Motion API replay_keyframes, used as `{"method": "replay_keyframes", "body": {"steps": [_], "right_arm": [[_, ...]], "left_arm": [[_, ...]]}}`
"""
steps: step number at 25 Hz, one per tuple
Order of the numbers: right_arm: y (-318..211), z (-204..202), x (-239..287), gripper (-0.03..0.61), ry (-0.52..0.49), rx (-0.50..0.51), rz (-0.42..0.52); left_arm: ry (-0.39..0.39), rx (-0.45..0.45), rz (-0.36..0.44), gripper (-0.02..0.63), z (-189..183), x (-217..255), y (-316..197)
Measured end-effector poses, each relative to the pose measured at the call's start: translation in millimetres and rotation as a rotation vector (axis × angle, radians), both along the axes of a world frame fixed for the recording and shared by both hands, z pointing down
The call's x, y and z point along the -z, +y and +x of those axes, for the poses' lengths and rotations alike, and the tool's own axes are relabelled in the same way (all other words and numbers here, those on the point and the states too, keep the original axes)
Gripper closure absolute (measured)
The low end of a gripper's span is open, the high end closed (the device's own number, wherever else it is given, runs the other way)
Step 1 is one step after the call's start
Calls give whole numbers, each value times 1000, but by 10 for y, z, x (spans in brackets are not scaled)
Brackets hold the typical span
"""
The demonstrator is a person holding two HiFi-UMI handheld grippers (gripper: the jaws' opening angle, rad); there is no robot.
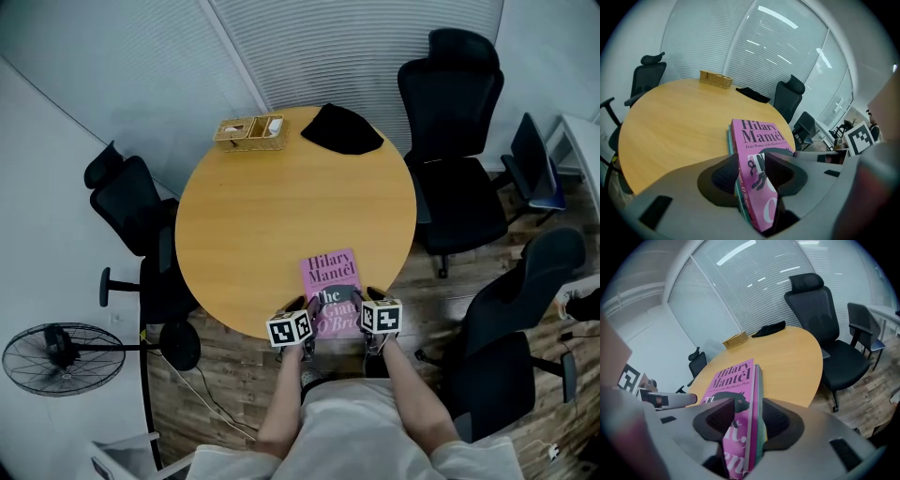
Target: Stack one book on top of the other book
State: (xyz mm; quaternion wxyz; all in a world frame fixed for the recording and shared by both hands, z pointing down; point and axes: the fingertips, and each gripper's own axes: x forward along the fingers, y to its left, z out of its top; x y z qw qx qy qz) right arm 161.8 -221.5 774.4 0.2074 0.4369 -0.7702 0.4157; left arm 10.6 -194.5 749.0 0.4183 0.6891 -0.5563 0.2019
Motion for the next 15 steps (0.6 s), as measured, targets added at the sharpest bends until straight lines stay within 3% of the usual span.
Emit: {"method": "replay_keyframes", "body": {"steps": [15], "right_arm": [[298,25,400,388,109,-79,135]], "left_arm": [[24,-140,125,443,53,488,185]]}}
